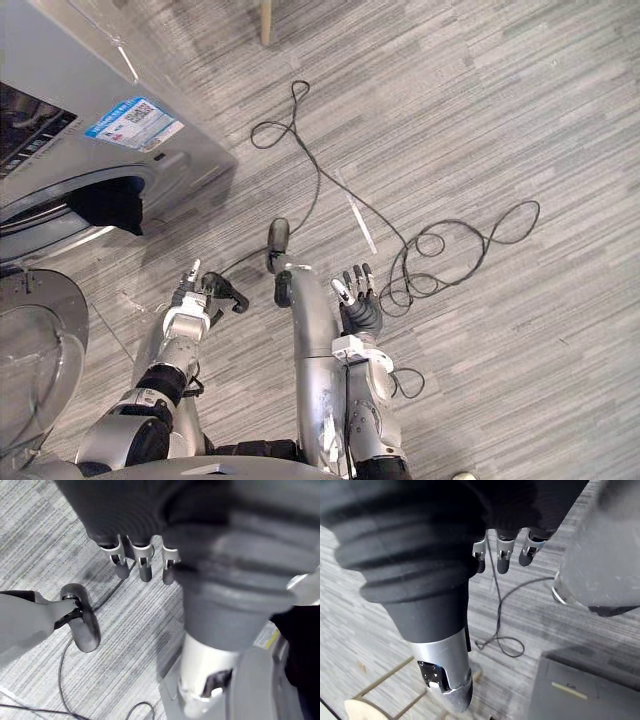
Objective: Pick up the laundry basket with both hands and put the clothes into the washing machine.
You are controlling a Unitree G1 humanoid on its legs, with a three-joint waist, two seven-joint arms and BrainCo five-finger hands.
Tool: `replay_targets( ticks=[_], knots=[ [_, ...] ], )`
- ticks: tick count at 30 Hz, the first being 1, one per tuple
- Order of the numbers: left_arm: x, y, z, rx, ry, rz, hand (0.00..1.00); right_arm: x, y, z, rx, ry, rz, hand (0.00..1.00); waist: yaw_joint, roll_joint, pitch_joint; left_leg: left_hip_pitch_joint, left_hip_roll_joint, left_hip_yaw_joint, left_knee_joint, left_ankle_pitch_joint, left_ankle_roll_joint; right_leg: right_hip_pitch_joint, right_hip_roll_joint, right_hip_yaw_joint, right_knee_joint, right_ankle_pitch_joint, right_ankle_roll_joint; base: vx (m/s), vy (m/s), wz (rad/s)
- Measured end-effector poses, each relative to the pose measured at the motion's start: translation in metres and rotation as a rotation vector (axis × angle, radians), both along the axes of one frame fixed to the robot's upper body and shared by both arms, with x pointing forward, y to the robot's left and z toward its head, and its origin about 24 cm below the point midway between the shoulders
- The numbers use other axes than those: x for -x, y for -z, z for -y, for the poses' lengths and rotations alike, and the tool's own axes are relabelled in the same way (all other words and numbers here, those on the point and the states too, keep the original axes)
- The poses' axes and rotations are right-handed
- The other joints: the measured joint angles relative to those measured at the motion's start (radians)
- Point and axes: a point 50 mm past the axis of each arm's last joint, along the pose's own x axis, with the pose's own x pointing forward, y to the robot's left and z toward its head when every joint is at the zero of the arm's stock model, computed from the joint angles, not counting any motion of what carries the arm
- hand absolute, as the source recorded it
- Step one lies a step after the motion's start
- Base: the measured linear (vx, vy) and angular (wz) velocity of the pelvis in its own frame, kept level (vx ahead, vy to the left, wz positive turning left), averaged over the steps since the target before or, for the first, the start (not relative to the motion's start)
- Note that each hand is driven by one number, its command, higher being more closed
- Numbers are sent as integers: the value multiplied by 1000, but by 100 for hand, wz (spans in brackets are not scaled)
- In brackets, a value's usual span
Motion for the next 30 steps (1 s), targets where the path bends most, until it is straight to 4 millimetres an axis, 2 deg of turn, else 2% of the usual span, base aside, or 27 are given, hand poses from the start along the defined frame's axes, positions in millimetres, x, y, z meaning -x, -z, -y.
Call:
replay_targets(
  ticks=[3,6,8,9,10,11,13,14,17,19,21,22,23,24,26,28,29,30],
  knots=[
    [14,12,6,-72,120,-25,0,1,9,0,8,-1,-39,0,13,2,-2,63,-28,-21,-59,29,-1,84,-23,-35,-29,-8,0,17,-77,45],
    [34,27,-2,-145,185,-47,0,8,34,5,16,17,-151,0,31,3,-33,160,-76,-53,-151,71,-5,205,-49,-76,-74,-11,-3,46,-64,57],
    [53,40,-10,-171,199,-77,0,15,54,7,21,25,-244,0,39,3,-90,225,-104,-66,-218,99,-9,285,-59,-102,-118,-11,-2,72,-22,52],
    [69,51,-19,-200,205,-110,0,24,70,11,41,34,-325,0,50,3,-135,300,-130,-80,-284,127,-11,373,-62,-125,-168,-11,3,86,-15,46],
    [76,55,-22,-210,209,-127,0,28,77,12,55,36,-359,0,53,1,-158,329,-140,-86,-314,139,-13,408,-62,-134,-189,-9,5,144,-24,62],
    [96,67,-27,-245,237,-178,0,39,94,18,67,42,-447,0,57,1,-224,400,-174,-109,-403,171,-36,493,-59,-155,-260,0,24,111,-25,52],
    [121,83,-35,-284,275,-268,0,52,116,25,100,40,-571,0,57,6,-306,466,-217,-150,-527,215,-41,594,-42,-185,-382,35,52,115,-21,57],
    [127,88,-39,-299,280,-298,0,56,121,27,106,45,-606,0,58,8,-321,491,-227,-164,-562,230,-44,632,-34,-196,-425,48,62,145,13,53],
    [160,105,-59,-388,337,-458,0,72,144,42,138,64,-776,0,62,9,-380,607,-269,-233,-684,282,-55,809,-7,-265,-600,105,63,165,83,62],
    [163,107,-65,-447,397,-490,0,71,147,49,170,60,-820,0,67,4,-390,644,-272,-250,-683,292,-42,859,-11,-295,-616,118,46,132,131,40],
    [167,108,-70,-483,434,-511,0,62,145,51,182,50,-818,0,74,-8,-414,656,-277,-254,-684,294,-46,869,-18,-302,-615,123,33,52,103,18],
    [166,109,-72,-505,462,-521,0,50,140,49,204,33,-789,0,66,-19,-426,650,-280,-270,-632,275,-37,876,-40,-337,-604,131,9,32,143,14],
    [165,109,-69,-511,478,-518,0,37,134,51,216,38,-757,0,76,-17,-430,648,-261,-271,-477,216,-15,885,-59,-393,-574,147,-26,6,180,6],
    [164,109,-68,-512,482,-516,0,31,130,51,220,38,-735,0,76,-15,-434,652,-250,-269,-377,184,-18,900,-64,-406,-572,148,-26,-24,163,-5],
    [165,109,-68,-519,488,-521,0,18,123,50,221,40,-694,0,62,-7,-454,644,-233,-271,-289,141,-24,915,-59,-430,-597,140,-19,-70,211,24],
    [145,102,-65,-563,506,-471,0,5,117,49,222,33,-667,0,60,18,-463,567,-197,-287,-259,44,-40,887,-48,-437,-596,155,17,-142,310,45],
    [138,99,-63,-572,509,-451,0,4,116,48,222,29,-667,0,63,36,-462,556,-186,-307,-292,22,-33,874,-31,-436,-582,161,26,-125,338,27],
    [136,99,-63,-592,528,-459,0,10,125,36,211,-13,-709,0,68,19,-454,597,-253,-330,-382,44,-29,865,-13,-319,-580,157,97,-68,272,31]
  ],
)
